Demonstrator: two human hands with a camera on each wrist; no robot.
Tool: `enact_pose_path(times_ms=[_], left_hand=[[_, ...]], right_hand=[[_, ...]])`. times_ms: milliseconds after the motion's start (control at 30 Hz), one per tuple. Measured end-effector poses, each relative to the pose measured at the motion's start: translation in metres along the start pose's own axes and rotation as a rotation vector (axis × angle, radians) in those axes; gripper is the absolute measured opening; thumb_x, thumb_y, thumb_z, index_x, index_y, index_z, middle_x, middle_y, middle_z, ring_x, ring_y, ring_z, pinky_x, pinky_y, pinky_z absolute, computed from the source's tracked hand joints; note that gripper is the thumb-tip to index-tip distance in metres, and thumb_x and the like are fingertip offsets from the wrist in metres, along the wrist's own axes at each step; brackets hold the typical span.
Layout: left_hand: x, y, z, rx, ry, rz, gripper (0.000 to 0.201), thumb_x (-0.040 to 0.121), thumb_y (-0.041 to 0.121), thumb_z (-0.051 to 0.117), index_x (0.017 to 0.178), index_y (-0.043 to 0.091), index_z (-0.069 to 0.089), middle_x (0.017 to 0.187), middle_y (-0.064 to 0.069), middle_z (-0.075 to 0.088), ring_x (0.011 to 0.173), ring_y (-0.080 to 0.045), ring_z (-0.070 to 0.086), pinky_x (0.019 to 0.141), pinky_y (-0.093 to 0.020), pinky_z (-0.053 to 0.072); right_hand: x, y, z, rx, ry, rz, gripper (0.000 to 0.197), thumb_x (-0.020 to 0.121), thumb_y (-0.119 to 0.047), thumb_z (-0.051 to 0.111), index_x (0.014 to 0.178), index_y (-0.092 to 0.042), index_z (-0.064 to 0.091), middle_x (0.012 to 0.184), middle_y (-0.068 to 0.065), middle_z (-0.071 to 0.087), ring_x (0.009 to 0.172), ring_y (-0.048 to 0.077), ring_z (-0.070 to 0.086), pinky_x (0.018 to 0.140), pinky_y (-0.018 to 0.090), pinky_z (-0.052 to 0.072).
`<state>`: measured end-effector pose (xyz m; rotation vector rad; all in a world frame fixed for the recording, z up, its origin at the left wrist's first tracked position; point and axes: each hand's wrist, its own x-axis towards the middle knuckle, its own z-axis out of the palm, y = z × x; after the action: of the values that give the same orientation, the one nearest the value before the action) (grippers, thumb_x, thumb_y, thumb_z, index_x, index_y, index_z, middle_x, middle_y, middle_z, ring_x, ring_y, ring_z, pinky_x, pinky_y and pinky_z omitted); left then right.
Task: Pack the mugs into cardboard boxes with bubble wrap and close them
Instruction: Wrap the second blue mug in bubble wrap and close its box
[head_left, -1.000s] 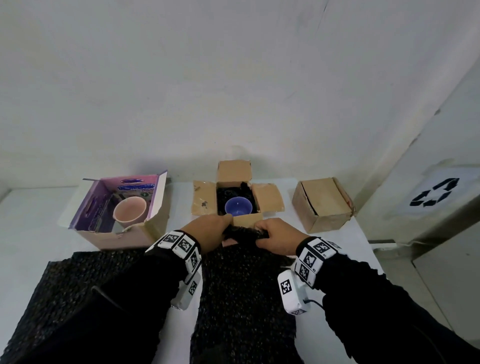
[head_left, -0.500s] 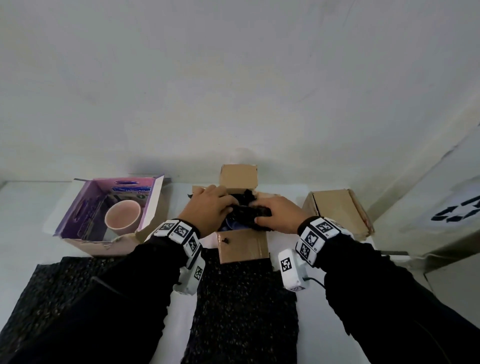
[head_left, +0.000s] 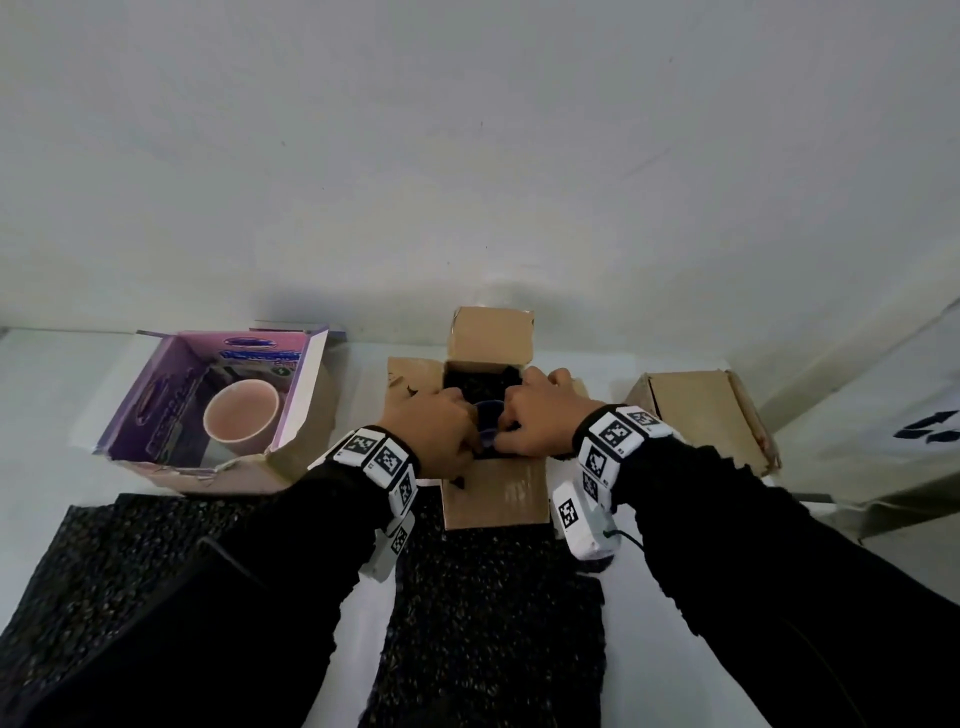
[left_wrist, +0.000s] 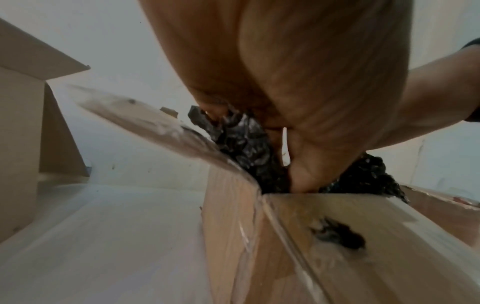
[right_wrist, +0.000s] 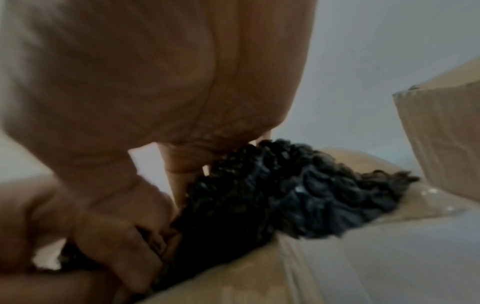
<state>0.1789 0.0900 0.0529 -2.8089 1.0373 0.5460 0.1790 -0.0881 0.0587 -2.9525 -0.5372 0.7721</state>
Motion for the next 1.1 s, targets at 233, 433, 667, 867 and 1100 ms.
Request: enact_pose_path(times_ms=[233,433,667,867,1100], left_hand=[[-0.003,0.005,-0.005,0.100,0.008,-0.006,0.021,0.090,0.046,0.052,0.104,0.047,0.068,0.116,0.015,0.056,0.107,-0.018,0.043,0.090,-0.035,0.028],[0.000,0.009,0.003,0.039,0.032,-0.043,0.036,0.079,0.048,0.041,0.099,0.038,0.069,0.103,0.012,0.058,0.104,-0.019,0.045,0.094,-0.041,0.027],[-0.007,0.003,0.000,-0.033,0.023,-0.005,0.030,0.088,0.036,0.045,0.102,0.036,0.071,0.112,0.012,0.057,0.106,-0.017,0.041,0.096,-0.039,0.021],[-0.012,0.010,0.005,-0.035,0.051,-0.086,0.045,0.091,0.041,0.027,0.100,0.025,0.069,0.115,0.003,0.042,0.112,-0.022,0.034,0.102,-0.047,0.021],[-0.021,0.010,0.014,-0.011,0.084,-0.043,0.062,0.084,0.038,0.011,0.118,0.035,0.063,0.116,0.020,0.059,0.110,-0.017,0.030,0.097,-0.044,0.013]], right_hand=[[0.004,-0.002,-0.009,-0.090,-0.076,-0.063,0.016,0.078,-0.040,0.069,0.090,-0.032,0.075,0.090,-0.005,0.062,0.102,0.022,0.042,0.083,0.040,0.023],[0.008,-0.009,-0.004,-0.198,0.127,-0.066,0.024,0.075,-0.048,0.062,0.080,-0.025,0.064,0.076,-0.004,0.064,0.080,0.019,0.057,0.088,0.045,0.021],[0.002,-0.008,-0.001,-0.236,0.195,-0.046,0.023,0.081,-0.048,0.060,0.080,-0.026,0.062,0.072,-0.005,0.061,0.070,0.017,0.054,0.090,0.041,0.028],[0.002,-0.013,0.000,-0.177,0.175,0.047,0.013,0.080,-0.039,0.063,0.080,-0.026,0.061,0.077,-0.005,0.061,0.075,0.019,0.055,0.090,0.044,0.030],[-0.005,-0.004,-0.007,0.092,-0.048,0.092,0.029,0.090,-0.050,0.052,0.097,-0.029,0.071,0.098,-0.004,0.066,0.095,0.020,0.053,0.095,0.047,0.024]])
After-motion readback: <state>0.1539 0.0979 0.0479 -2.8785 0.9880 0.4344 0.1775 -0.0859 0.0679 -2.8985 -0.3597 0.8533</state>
